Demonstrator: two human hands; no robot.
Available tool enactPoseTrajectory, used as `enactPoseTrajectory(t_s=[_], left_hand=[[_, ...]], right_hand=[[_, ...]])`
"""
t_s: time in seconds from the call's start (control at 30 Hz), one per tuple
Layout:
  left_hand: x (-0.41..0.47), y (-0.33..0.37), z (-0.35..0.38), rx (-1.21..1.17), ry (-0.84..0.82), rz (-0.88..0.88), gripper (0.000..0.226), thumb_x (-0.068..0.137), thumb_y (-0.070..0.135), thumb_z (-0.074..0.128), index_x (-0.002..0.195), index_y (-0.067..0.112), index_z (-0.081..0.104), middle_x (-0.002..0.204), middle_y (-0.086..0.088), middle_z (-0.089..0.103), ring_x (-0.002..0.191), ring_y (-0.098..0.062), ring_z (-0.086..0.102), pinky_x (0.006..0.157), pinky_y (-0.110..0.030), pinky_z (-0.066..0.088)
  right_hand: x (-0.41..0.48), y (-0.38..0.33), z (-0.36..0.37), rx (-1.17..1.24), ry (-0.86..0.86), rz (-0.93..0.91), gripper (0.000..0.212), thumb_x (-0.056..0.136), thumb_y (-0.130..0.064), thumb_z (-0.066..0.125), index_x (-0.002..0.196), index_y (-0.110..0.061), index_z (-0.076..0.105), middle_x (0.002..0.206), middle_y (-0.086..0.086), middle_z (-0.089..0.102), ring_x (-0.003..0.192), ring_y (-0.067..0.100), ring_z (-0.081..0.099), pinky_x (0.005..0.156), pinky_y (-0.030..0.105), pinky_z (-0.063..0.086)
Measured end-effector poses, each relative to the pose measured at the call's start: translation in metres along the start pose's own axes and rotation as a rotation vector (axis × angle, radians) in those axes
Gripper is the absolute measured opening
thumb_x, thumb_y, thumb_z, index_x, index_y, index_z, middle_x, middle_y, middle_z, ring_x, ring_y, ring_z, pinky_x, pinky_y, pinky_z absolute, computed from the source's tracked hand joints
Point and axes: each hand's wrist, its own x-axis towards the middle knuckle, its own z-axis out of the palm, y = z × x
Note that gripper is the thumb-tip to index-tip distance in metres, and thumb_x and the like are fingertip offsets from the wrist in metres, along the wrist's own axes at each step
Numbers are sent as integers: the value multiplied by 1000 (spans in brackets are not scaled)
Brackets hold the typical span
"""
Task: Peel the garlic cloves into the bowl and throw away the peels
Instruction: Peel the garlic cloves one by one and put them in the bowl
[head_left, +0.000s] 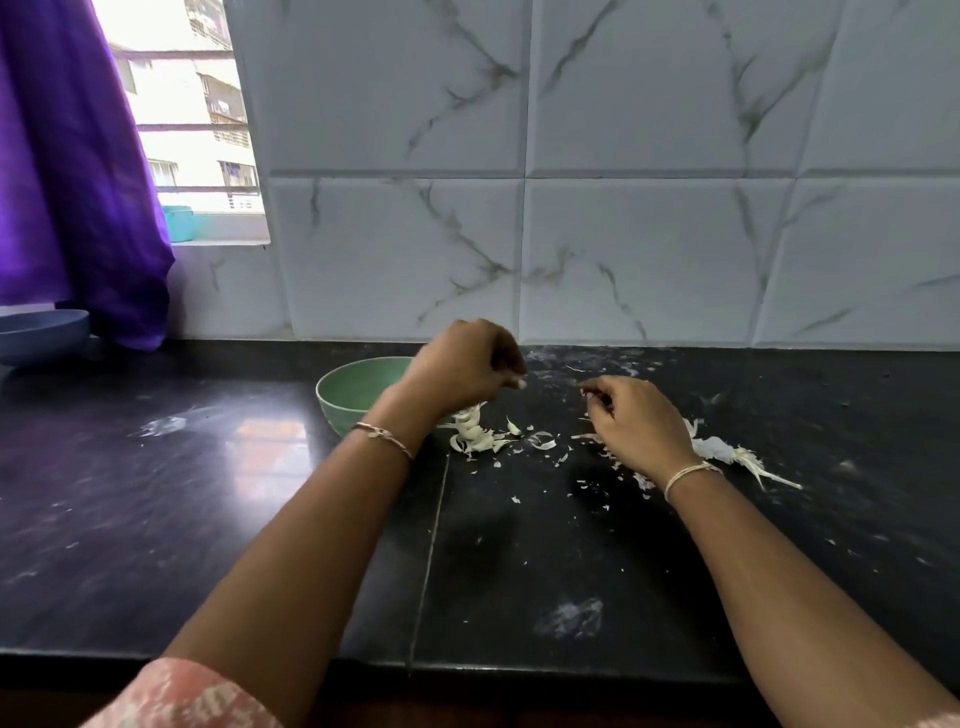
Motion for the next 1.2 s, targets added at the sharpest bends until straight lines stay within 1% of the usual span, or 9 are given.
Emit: enactPoseTrajectory(t_s=[0.1,0.23,0.33,0.47,0.53,0.7,0.87,0.97,1.2], left_hand=[[8,22,33,86,-2,13,14,78,33,80,82,28,68,84,9,70,72,-10,63,79,-34,56],[12,31,71,63,42,-49,41,68,51,82,70,25,50,78,5,61,79,-20,61,69,-30,48],[16,34,88,20,58,-79,44,73,56,76,64,23,48,70,2,58,75,-22,60,64,-30,43],[20,33,88,-68,-28,24,9,90,20,67,94,15,74,87,-4,73,89,-21,67,89,-36,52],[19,25,85,-64,-58,58,25,86,6,67,108,15,74,102,-3,75,100,-17,67,96,-31,49],[16,1,60,-41,104,-15,33,88,47,65,77,16,74,74,-1,73,72,-16,67,73,-26,51],[12,-25,51,-45,79,-48,18,93,14,61,104,13,74,95,-8,75,93,-21,69,91,-28,50],[10,-27,53,-14,23,-37,49,83,-9,51,123,14,67,117,-5,70,111,-18,64,93,-15,40],[14,-32,65,206,-90,-22,48,84,-5,50,117,23,69,122,-9,62,115,-26,57,102,-31,42]], right_hand=[[4,9,-1,-53,-13,9,30,99,-21,51,125,-16,66,132,-1,58,118,20,55,95,33,46],[7,20,-10,-51,147,114,6,86,-22,72,86,-16,75,102,-1,65,97,20,61,76,27,45],[8,22,-14,0,233,153,21,76,-17,80,71,-18,60,80,-1,62,78,20,58,65,27,38],[7,17,-10,23,188,47,21,88,-10,67,107,-16,63,97,0,73,95,24,66,74,31,48],[5,14,-10,-8,162,50,33,90,-18,67,121,-23,60,100,-6,74,100,19,67,75,31,49],[4,10,-12,-63,136,75,33,79,-56,71,98,-28,69,78,-10,65,80,13,62,63,25,41],[1,2,6,-78,-291,-195,35,95,-40,58,127,-28,63,128,-7,58,121,16,51,97,30,43],[0,-10,19,-89,-387,-271,41,96,-43,55,134,-29,57,141,-9,51,131,15,45,108,35,38],[2,-15,16,-243,-232,-201,15,88,-38,64,94,-25,67,101,-4,63,100,21,61,73,30,44]])
